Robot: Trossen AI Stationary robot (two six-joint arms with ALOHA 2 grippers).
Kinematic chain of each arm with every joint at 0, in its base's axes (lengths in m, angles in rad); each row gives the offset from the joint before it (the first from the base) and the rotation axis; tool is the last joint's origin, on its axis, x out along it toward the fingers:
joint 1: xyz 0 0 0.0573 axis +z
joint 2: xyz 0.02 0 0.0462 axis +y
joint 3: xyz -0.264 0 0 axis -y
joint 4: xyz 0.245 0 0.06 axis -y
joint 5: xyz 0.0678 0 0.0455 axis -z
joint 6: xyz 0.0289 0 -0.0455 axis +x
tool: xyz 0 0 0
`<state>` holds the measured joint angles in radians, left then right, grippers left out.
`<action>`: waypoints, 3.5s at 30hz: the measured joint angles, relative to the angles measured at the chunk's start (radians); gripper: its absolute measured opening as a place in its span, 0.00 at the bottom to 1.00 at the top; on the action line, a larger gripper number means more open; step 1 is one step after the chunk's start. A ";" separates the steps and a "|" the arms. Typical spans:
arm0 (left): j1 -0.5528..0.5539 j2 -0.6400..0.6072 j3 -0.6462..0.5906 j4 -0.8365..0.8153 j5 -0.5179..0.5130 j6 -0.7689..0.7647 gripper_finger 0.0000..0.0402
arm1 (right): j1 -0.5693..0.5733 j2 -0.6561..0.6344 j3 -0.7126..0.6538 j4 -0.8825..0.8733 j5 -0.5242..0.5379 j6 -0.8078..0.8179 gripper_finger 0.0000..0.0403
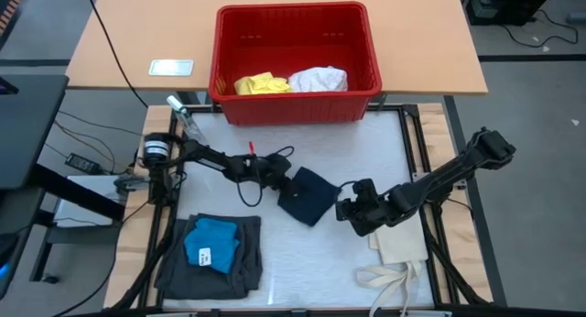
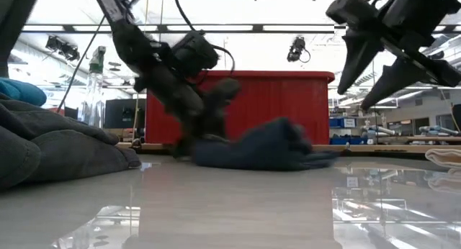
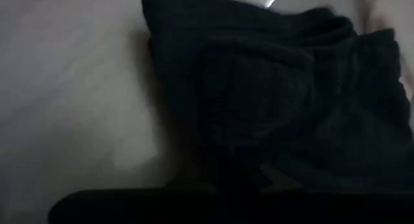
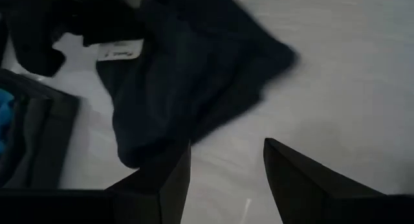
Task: Fold laundry
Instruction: Stack the black shorts on top of the stacked shorts
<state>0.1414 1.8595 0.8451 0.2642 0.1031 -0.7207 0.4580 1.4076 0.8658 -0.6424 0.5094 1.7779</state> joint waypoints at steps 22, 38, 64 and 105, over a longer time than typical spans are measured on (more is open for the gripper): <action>-0.356 -1.156 -0.001 -0.823 -0.216 -0.539 0.02 | 0.001 0.036 0.001 0.221 0.155 0.003 0.50; -1.063 -0.985 -0.104 -0.883 -0.917 -1.082 0.02 | 0.026 0.224 0.001 0.573 0.118 0.010 0.50; -1.374 -0.731 -0.103 -1.109 -0.763 -1.300 0.08 | 0.004 0.303 0.060 1.125 0.026 -0.433 0.50; -1.227 -0.846 -0.084 -1.135 -0.768 -0.931 0.67 | -0.265 1.001 1.045 0.883 -0.392 -1.086 0.42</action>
<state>-1.0853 1.0134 0.7616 -0.8707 -0.6650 -1.6514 0.1932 2.4082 1.9108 0.2401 0.1170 0.6918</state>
